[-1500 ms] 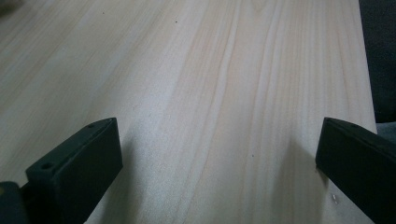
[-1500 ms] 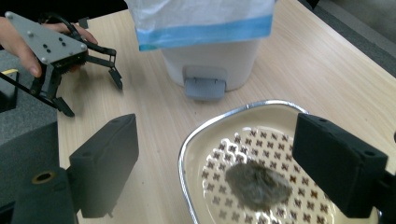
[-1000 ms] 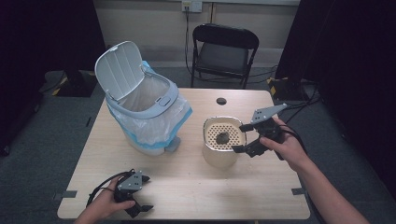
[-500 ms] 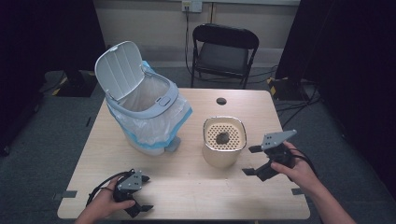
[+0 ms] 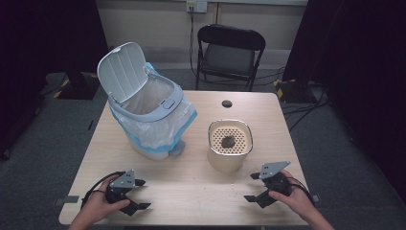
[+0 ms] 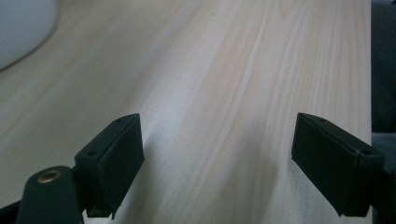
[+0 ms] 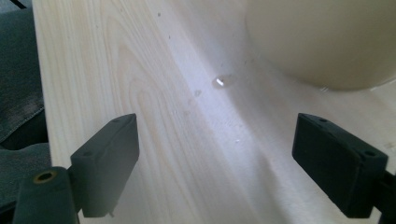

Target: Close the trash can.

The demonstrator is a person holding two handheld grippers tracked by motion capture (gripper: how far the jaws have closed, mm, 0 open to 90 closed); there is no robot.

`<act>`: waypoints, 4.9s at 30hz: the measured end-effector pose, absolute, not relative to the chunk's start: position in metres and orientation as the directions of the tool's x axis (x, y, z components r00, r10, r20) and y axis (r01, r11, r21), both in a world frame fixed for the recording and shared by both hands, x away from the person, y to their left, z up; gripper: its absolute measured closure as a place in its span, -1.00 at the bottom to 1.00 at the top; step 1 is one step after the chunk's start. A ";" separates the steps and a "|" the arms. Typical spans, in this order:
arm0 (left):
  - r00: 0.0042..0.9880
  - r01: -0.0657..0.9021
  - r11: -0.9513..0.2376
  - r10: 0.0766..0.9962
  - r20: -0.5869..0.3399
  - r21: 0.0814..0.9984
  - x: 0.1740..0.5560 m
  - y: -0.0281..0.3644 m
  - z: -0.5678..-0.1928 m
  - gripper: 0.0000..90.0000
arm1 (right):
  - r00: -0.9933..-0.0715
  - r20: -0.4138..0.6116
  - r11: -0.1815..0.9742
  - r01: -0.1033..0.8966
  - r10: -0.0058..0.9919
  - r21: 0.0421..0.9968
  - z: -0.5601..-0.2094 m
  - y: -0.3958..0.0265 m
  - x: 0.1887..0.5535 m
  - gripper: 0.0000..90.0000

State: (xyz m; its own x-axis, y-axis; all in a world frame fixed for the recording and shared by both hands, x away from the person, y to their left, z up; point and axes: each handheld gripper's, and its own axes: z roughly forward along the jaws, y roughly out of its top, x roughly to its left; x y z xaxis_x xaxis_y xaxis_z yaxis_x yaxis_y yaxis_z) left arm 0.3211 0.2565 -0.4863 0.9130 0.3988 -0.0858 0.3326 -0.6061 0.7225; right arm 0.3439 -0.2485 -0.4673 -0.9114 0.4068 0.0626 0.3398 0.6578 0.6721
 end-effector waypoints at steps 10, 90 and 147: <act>0.836 0.410 -0.475 0.537 -0.113 0.779 0.339 0.306 -0.427 -0.65 | -0.914 0.043 0.639 0.316 0.404 0.701 -0.494 -0.249 0.344 -0.69; 0.819 0.357 -0.567 0.572 0.043 0.743 0.494 0.201 -0.243 0.54 | -0.913 0.001 0.619 0.278 0.409 0.734 -0.500 -0.252 0.340 -0.71; 0.833 0.396 -0.447 0.543 -0.108 0.802 0.333 0.231 -0.409 -0.64 | -0.913 0.001 0.622 0.278 0.407 0.732 -0.500 -0.253 0.339 -0.71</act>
